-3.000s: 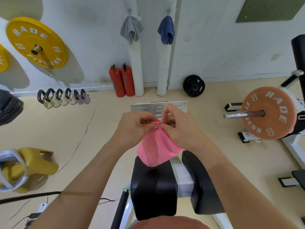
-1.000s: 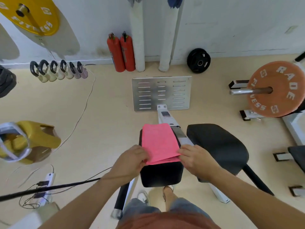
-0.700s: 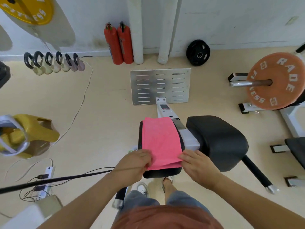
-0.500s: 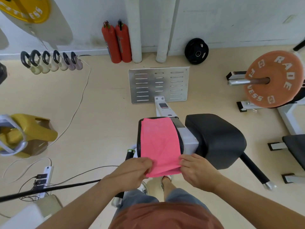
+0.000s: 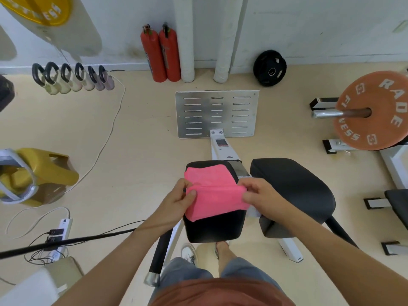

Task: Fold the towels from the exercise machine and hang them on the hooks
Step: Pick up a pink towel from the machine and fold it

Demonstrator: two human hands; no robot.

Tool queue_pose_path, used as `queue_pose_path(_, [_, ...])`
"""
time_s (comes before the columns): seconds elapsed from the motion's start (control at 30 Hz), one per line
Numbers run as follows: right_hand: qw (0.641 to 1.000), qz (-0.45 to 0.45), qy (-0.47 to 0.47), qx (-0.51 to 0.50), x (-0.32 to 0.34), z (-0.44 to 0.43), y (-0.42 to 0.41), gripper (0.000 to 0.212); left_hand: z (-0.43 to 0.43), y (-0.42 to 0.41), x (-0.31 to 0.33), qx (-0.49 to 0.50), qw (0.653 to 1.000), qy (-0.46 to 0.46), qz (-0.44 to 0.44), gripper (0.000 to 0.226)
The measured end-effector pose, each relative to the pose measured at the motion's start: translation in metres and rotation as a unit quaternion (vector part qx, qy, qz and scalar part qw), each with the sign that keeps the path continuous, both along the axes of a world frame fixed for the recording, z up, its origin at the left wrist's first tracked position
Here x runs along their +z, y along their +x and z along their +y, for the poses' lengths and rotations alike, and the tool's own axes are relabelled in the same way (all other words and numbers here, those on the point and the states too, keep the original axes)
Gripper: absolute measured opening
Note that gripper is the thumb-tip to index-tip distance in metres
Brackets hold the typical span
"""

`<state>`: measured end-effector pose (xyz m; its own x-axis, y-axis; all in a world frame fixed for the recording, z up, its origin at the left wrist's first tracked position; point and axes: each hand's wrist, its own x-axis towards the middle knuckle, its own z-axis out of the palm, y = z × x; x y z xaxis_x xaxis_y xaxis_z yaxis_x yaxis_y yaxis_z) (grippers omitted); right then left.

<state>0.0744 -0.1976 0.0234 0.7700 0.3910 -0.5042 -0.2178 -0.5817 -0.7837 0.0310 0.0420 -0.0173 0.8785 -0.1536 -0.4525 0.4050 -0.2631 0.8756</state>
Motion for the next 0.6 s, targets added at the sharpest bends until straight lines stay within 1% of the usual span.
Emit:
queue_pose_path(0.07, [0.999,-0.018,0.015,-0.048,-0.012,0.007,0.014,0.01,-0.006,0.013,-0.001,0.031,0.999,0.018,0.003,0.024])
queue_pose_path(0.13, [0.997,-0.038,0.011,-0.06,-0.026,0.016,0.025,0.01,-0.009,0.025,-0.004,0.028,0.998,0.06,0.021,0.028])
queue_pose_path(0.17, [0.998,-0.045,0.003,-0.053,-0.032,0.02,0.03,0.015,-0.01,0.03,-0.005,0.017,0.996,0.073,0.04,0.029])
queue_pose_path(0.2, [0.998,-0.05,-0.004,-0.041,-0.038,0.023,0.033,0.018,-0.009,0.034,-0.005,0.007,0.995,0.063,0.075,0.029])
queue_pose_path(0.23, [0.998,-0.05,-0.016,-0.027,-0.044,0.025,0.035,0.017,-0.007,0.036,-0.004,-0.008,0.992,0.033,0.122,0.03])
queue_pose_path(0.27, [0.998,-0.049,-0.026,-0.011,-0.048,0.025,0.037,0.015,-0.004,0.038,-0.005,-0.029,0.987,0.013,0.159,0.037])
queue_pose_path(0.3, [0.998,-0.045,-0.032,0.005,-0.051,0.025,0.036,0.015,-0.001,0.039,-0.006,-0.052,0.984,0.012,0.171,0.049])
queue_pose_path(0.33, [0.999,-0.042,-0.026,0.017,-0.053,0.025,0.035,0.016,0.002,0.042,-0.005,-0.069,0.982,0.033,0.171,0.056])
queue_pose_path(0.37, [0.999,-0.038,-0.016,0.025,-0.054,0.023,0.035,0.017,0.004,0.045,-0.005,-0.07,0.983,0.054,0.159,0.059])
queue_pose_path(0.43, [0.999,-0.037,-0.005,0.037,-0.053,0.021,0.035,0.014,0.002,0.057,0.0,-0.08,0.985,0.093,0.125,0.06])
queue_pose_path(0.5, [0.998,-0.032,0.012,0.046,-0.048,0.021,0.037,0.013,-0.006,0.074,0.006,-0.14,0.975,0.12,0.125,0.056])
queue_pose_path(0.57, [0.998,-0.02,0.03,0.054,-0.041,0.023,0.042,0.021,-0.016,0.085,0.009,-0.207,0.962,0.113,0.137,0.036])
queue_pose_path(0.6, [0.997,0.011,0.057,0.048,-0.037,0.021,0.047,0.026,-0.02,0.087,0.011,-0.233,0.957,0.105,0.137,0.027])
